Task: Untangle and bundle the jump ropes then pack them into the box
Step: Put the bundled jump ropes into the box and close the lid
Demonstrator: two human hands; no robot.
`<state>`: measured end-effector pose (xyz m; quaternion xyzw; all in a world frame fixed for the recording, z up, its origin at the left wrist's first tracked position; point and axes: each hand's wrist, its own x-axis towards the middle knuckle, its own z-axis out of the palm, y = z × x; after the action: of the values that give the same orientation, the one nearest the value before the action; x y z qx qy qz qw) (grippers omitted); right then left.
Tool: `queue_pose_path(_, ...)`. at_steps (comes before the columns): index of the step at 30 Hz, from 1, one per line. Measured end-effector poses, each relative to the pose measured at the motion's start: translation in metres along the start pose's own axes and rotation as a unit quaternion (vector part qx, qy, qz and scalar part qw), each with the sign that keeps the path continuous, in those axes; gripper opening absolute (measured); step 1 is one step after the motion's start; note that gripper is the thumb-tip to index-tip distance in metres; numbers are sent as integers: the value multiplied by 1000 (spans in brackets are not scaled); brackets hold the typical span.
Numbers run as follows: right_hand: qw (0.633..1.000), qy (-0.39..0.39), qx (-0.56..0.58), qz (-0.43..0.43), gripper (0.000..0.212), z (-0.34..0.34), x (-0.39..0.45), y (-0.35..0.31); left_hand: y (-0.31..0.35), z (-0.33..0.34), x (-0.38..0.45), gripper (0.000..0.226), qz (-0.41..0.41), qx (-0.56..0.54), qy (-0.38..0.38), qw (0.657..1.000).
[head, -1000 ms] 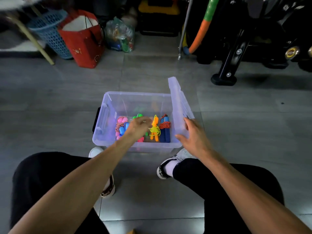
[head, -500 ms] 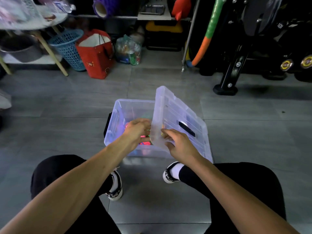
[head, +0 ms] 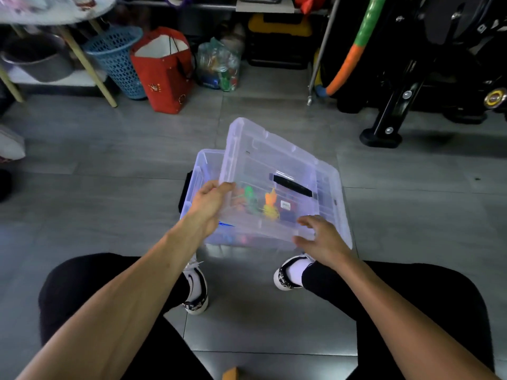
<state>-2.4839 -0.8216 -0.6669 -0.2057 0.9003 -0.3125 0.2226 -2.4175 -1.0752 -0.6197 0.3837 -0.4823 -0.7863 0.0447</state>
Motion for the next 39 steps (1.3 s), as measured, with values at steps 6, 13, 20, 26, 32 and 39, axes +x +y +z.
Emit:
queue_pose_path(6, 972, 45, -189, -132, 47, 7, 19, -17, 12, -43, 7, 12, -43, -46, 3, 998)
queue_pose_path(13, 953, 34, -244, -178, 33, 32, 47, -43, -11, -76, 21, 58, 324, 598, 74, 730)
queue_pose_path(20, 949, 4, -255, -185, 27, 68, 60, -52, -41, -77, 42, 42, 273, 769, -61, 575)
queue_pose_path(26, 955, -21, -270, -122, 32, 87, 57, -28, -61, -83, 56, 28, 210, 733, -41, 646)
queue_pose_path(32, 966, -17, -255, -43, 39, 72, 55, -1, -71, -79, 57, 37, 215, 717, -35, 662)
queue_pose_path(39, 996, -72, -50, 2, 20, 29, 65, 9, -78, -25, 61, 62, 201, 762, -111, 606)
